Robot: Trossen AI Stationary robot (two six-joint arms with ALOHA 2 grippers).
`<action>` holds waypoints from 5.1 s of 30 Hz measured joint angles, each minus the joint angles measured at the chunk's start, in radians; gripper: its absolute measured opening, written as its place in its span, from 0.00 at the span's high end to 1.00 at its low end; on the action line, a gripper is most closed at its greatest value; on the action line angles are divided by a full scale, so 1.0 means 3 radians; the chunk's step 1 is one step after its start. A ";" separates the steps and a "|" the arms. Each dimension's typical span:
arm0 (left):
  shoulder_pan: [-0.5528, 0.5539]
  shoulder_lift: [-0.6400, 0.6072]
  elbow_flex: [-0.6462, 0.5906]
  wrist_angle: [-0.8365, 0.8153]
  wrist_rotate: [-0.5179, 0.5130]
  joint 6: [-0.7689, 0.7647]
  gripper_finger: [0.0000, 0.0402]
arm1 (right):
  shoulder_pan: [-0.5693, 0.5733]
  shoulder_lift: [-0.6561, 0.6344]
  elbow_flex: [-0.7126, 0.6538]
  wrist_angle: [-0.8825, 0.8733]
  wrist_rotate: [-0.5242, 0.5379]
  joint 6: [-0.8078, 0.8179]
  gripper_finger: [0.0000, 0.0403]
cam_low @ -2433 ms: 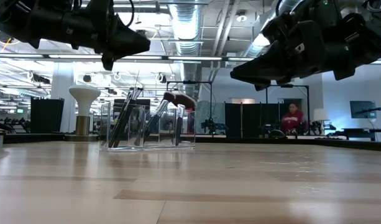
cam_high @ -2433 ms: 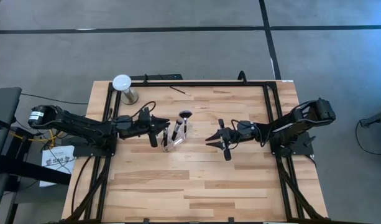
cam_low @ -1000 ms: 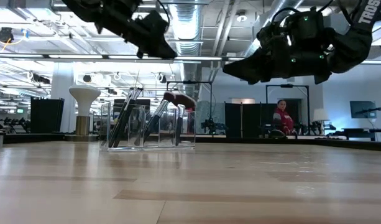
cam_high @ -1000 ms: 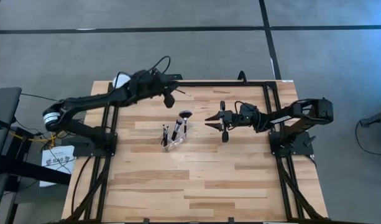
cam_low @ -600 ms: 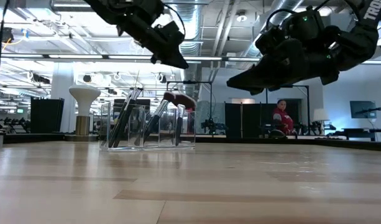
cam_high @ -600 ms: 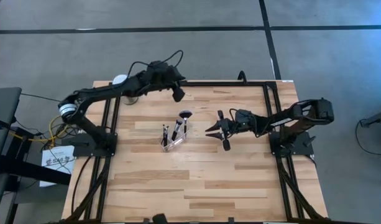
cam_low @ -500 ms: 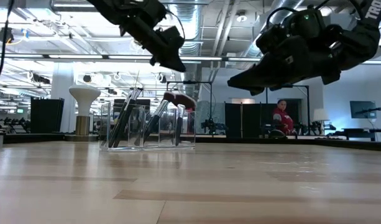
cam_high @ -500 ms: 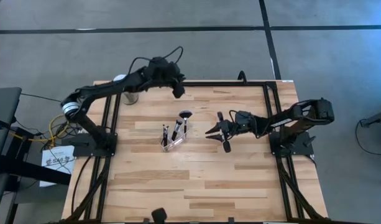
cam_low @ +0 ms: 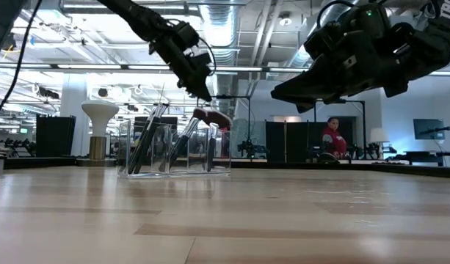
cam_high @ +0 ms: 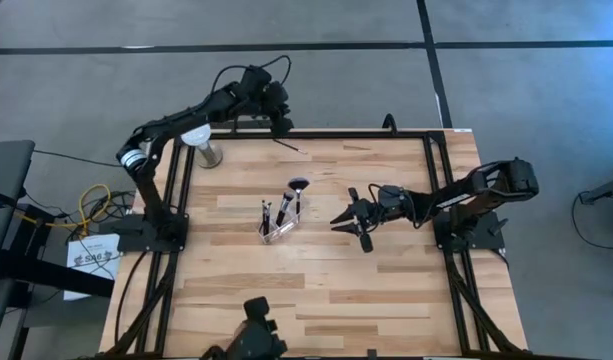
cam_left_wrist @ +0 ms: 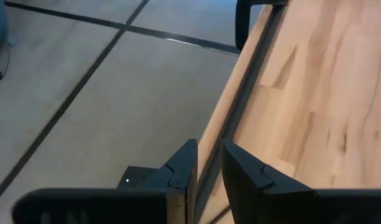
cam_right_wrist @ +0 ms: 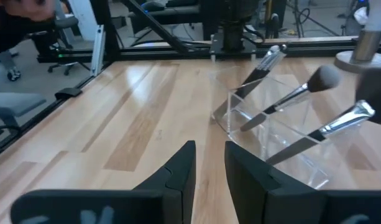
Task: Put items in baskets/containers
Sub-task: Put the liner brush into the left section of the transparent organizer
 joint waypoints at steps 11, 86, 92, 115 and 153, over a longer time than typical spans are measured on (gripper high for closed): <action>0.0302 0.0507 0.0299 -0.0364 0.0506 0.0278 0.81 | 0.0014 0.0000 0.0000 0.0001 0.0091 -0.0020 0.81; -0.0027 0.1366 0.0034 -0.0102 0.0661 0.0662 0.64 | 0.0865 0.0000 0.0001 0.0080 0.0891 0.0434 0.81; -0.0032 0.1332 0.0028 -0.0120 0.0646 0.0660 0.65 | 0.0865 0.0000 0.0001 0.0080 0.0891 0.0431 0.81; 0.0094 0.1336 0.0032 0.0090 0.0836 0.0652 0.65 | 0.0865 0.0000 0.0003 0.0214 0.0890 0.0407 0.81; -0.0071 0.1327 0.0053 -0.0434 0.0357 0.0135 0.65 | 0.1408 0.0001 0.0219 0.0176 0.1146 0.0521 0.81</action>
